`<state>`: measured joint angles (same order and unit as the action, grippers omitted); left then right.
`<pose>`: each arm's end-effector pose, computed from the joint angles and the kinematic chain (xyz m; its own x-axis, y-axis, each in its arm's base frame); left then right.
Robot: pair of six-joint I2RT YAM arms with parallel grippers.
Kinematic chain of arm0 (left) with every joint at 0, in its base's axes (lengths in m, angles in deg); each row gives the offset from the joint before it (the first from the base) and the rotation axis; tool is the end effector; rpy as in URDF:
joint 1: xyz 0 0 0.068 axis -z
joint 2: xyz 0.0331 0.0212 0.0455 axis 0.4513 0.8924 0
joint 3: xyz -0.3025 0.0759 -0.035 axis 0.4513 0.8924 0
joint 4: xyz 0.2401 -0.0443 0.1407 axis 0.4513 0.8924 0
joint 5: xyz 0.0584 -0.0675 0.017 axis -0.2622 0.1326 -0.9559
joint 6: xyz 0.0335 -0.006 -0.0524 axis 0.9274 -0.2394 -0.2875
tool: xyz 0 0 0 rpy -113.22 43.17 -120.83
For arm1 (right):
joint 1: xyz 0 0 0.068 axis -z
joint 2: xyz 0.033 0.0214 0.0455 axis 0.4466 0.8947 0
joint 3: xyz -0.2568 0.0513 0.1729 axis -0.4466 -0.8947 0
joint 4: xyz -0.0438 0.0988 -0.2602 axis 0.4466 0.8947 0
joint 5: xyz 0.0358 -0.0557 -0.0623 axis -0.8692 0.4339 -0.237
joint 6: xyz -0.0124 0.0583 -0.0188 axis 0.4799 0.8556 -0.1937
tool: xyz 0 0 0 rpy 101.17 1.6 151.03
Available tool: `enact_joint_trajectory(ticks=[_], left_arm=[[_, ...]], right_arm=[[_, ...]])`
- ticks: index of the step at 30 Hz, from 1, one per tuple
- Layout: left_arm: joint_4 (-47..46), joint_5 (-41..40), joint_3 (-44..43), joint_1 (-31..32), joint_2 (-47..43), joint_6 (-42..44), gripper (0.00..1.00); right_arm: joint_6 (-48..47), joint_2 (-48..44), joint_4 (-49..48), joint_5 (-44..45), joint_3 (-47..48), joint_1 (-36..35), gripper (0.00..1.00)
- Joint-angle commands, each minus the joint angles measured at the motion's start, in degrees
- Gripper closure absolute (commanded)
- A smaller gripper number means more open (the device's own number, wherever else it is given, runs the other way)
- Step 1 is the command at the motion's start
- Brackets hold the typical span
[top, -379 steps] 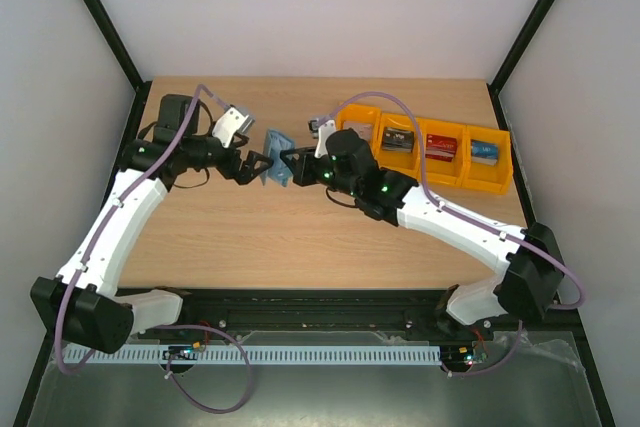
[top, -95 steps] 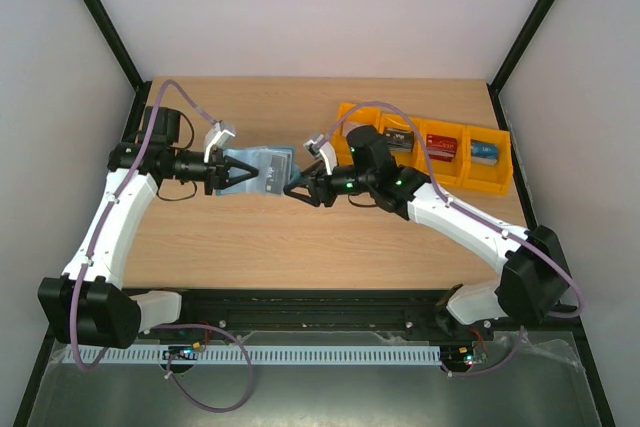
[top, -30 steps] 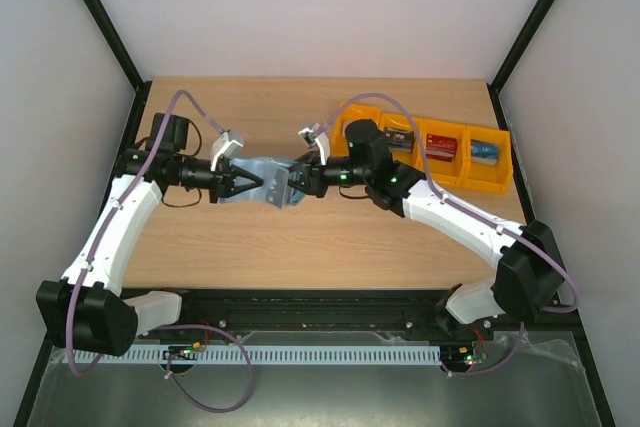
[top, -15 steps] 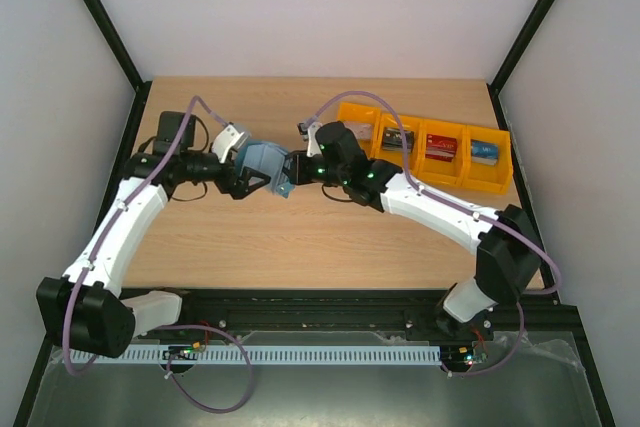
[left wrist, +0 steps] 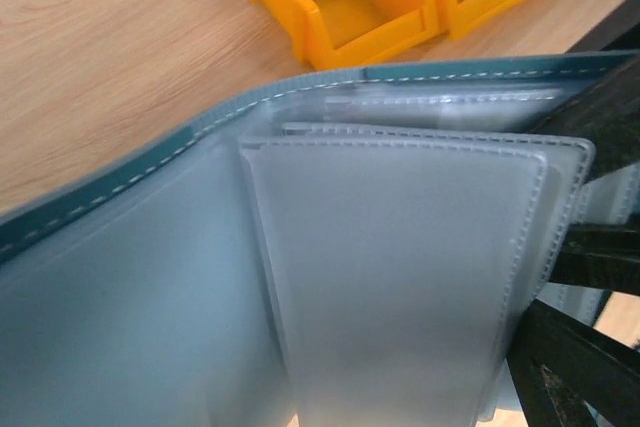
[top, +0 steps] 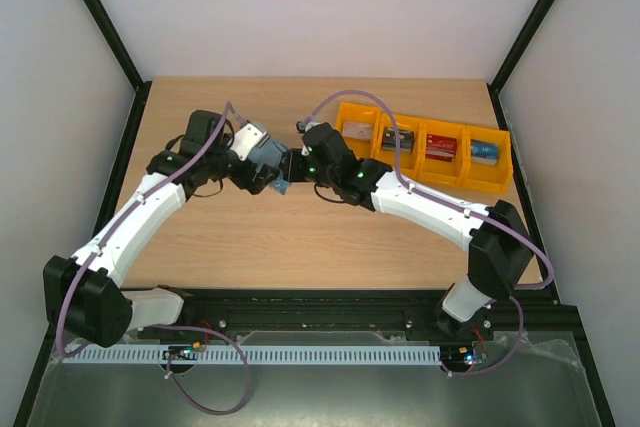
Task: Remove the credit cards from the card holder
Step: Open the card holder.
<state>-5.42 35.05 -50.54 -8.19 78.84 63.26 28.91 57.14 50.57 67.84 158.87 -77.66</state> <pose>0.2687 -0.1104 0.3424 -0.4347 0.4016 -0.8061 0.7197 0.6930 -0.0428 0.2498 0.3241 0.3396 -0.7743 0.0721 -0.6288 -0.4785 0.5836 0.6561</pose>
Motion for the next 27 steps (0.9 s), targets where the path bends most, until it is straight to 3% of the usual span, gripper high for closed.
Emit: enact_joint_trajectory(ticks=[1,3,5,11,16,27], left_arm=[[-1.99,-11.54,-1.22,0.58,1.78,-0.83,0.01],[-1.91,-14.75,-1.64,0.01,1.9,-0.64,0.0],[-1.39,-12.89,-1.82,-1.84,1.34,-0.74,0.01],[0.95,4.56,-1.74,-8.76,-1.1,0.09,0.01],[3.02,12.09,-1.55,-10.29,-2.82,2.54,0.01],[17.08,35.85,-5.47,-14.46,-4.3,15.54,0.03]], right_arm=[[0.05,-0.73,-0.5,0.02,1.92,-0.39,0.98],[-0.83,-1.66,0.26,-0.21,1.89,-0.28,0.98],[-1.72,-2.5,1.48,0.01,1.82,0.04,0.98],[-4.57,-6.28,0.38,-8.12,-0.86,2.48,0.98],[-9.07,-9.25,-1.71,-19.27,-2.61,5.07,0.98],[-24.58,-16.29,0.76,-34.84,-5.49,7.54,0.98]])
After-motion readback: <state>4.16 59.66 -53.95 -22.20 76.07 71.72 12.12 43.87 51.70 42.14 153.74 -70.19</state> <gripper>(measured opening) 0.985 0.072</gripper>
